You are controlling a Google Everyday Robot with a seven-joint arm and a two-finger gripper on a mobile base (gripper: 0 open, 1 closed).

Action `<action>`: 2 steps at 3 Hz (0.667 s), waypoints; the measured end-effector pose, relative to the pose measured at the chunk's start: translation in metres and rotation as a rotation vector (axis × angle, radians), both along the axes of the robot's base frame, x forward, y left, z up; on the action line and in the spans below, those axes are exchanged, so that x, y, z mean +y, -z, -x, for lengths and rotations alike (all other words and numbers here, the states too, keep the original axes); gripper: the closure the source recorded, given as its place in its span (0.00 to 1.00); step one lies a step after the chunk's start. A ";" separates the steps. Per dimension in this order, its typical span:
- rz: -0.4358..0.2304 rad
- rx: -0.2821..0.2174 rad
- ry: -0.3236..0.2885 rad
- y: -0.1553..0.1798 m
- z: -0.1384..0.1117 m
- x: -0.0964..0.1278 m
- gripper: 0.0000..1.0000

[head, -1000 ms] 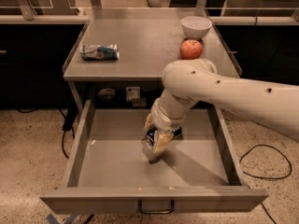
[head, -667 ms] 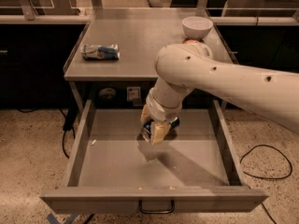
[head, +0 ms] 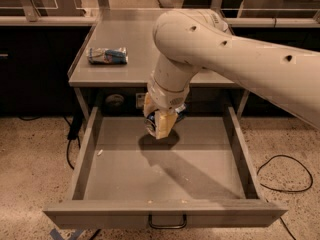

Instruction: Pick pepsi can from top drawer and place on counter

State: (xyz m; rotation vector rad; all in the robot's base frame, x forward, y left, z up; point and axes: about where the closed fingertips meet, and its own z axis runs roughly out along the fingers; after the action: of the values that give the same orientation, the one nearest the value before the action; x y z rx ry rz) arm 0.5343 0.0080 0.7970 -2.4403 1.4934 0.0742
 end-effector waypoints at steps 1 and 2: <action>0.000 0.000 0.000 0.000 0.000 0.000 1.00; 0.017 -0.002 -0.011 -0.013 -0.002 0.002 1.00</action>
Offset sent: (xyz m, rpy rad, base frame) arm 0.0070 0.0044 0.0316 -0.0396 -0.0027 0.0247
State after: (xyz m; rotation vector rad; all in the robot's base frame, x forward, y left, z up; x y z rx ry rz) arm 0.5366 0.0101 0.8098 -2.4614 1.4857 0.0616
